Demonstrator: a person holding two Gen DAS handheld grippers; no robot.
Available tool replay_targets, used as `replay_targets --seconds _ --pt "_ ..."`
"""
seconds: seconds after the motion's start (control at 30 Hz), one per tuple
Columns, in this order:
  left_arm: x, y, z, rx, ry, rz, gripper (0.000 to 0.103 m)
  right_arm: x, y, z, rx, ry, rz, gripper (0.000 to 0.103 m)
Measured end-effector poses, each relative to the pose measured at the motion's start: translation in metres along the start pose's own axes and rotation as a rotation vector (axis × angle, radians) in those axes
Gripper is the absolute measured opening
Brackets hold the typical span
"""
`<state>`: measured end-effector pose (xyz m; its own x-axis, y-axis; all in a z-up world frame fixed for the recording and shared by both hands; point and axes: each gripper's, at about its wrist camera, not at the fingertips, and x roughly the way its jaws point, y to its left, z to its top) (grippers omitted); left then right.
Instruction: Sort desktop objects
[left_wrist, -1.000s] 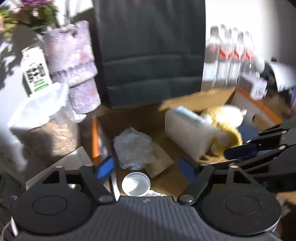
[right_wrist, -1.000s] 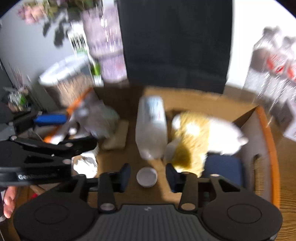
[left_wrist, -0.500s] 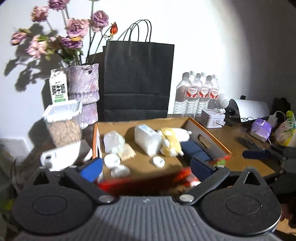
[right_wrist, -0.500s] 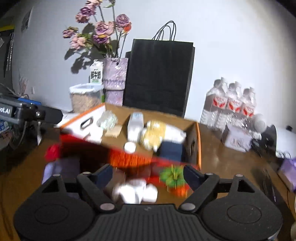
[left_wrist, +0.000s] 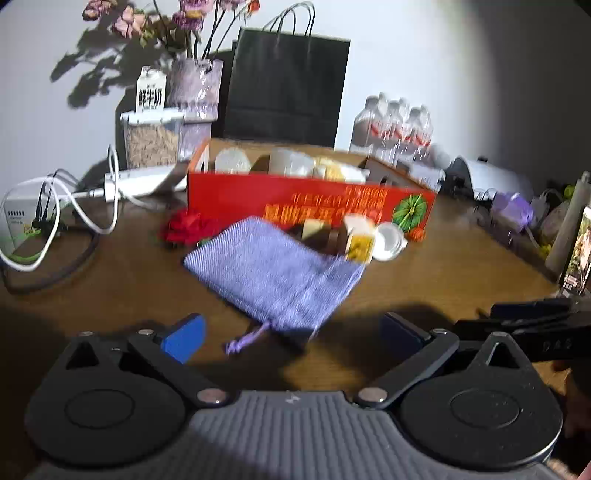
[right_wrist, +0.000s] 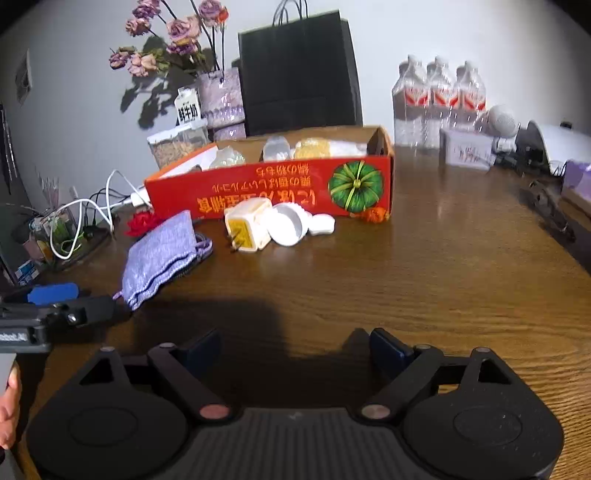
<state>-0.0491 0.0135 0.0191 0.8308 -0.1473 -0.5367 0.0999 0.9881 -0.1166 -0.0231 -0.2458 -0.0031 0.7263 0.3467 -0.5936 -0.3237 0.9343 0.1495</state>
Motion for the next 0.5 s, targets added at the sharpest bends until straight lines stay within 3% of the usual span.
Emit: replay_targets --seconds 0.1,0.33,0.5 --pt "0.004 0.004 -0.006 -0.032 0.01 0.04 0.103 0.002 -0.001 -0.003 -0.01 -0.017 0.007 0.087" --pt "0.006 0.016 -0.008 -0.122 0.039 0.046 0.103 0.004 0.0 -0.002 -0.004 -0.006 0.019 0.087" --pt "0.006 0.007 -0.008 -0.067 0.048 0.05 0.103 0.005 0.001 -0.002 -0.014 -0.002 0.019 0.083"
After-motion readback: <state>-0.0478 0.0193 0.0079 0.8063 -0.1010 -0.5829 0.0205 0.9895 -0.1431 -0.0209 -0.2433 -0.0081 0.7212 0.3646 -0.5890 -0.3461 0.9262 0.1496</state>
